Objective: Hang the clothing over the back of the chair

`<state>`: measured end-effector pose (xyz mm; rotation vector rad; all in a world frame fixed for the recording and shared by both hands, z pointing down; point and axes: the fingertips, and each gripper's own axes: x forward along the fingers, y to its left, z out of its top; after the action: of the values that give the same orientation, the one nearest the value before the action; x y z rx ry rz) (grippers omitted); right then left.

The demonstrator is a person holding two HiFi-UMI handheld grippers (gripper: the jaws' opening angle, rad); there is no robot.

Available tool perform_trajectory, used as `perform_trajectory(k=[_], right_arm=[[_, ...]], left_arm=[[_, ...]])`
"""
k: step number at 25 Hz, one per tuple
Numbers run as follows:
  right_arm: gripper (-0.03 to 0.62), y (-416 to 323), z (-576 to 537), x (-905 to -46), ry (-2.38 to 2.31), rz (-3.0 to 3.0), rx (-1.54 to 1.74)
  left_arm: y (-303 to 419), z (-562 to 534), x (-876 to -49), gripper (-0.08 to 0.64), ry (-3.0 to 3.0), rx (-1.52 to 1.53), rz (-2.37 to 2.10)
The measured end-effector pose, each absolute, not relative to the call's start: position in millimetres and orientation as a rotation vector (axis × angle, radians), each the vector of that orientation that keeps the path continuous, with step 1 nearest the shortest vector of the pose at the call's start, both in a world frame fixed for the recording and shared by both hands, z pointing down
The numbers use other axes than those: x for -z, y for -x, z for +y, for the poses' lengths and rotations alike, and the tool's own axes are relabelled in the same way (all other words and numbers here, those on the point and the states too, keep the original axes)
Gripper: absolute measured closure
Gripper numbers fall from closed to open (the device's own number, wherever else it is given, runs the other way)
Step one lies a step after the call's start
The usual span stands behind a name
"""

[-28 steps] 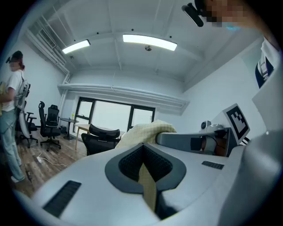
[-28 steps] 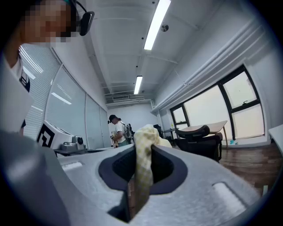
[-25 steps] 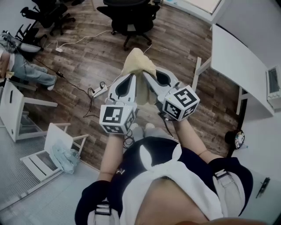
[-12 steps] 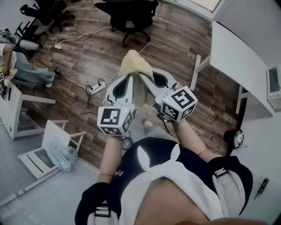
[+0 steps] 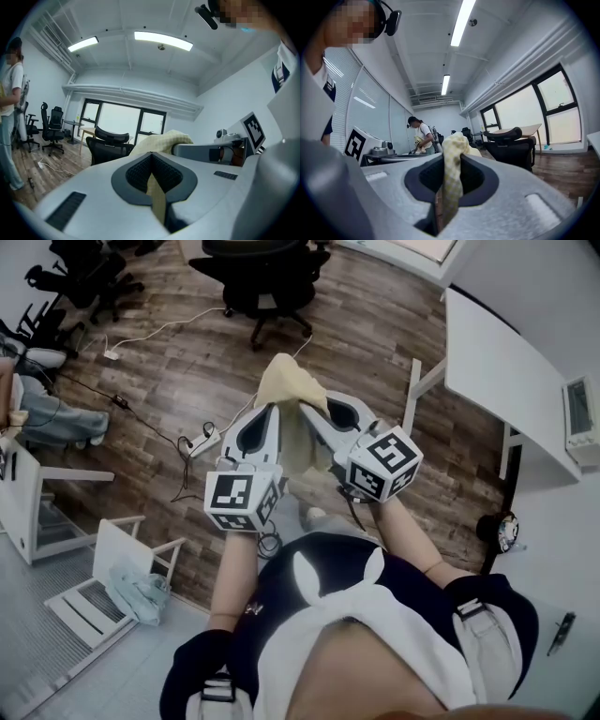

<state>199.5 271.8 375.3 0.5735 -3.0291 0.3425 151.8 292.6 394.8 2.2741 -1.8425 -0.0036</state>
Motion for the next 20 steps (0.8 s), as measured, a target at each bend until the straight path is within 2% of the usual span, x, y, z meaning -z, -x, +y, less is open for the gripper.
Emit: perform_trajectory(k=[20], right_arm=[[0.537, -72.4, 176.9, -374.5, -0.674, -3.009, -0.349]], left_arm=[[-19.6, 202.6, -396.5, 0.554, -2.314, 0.036, -1.779]])
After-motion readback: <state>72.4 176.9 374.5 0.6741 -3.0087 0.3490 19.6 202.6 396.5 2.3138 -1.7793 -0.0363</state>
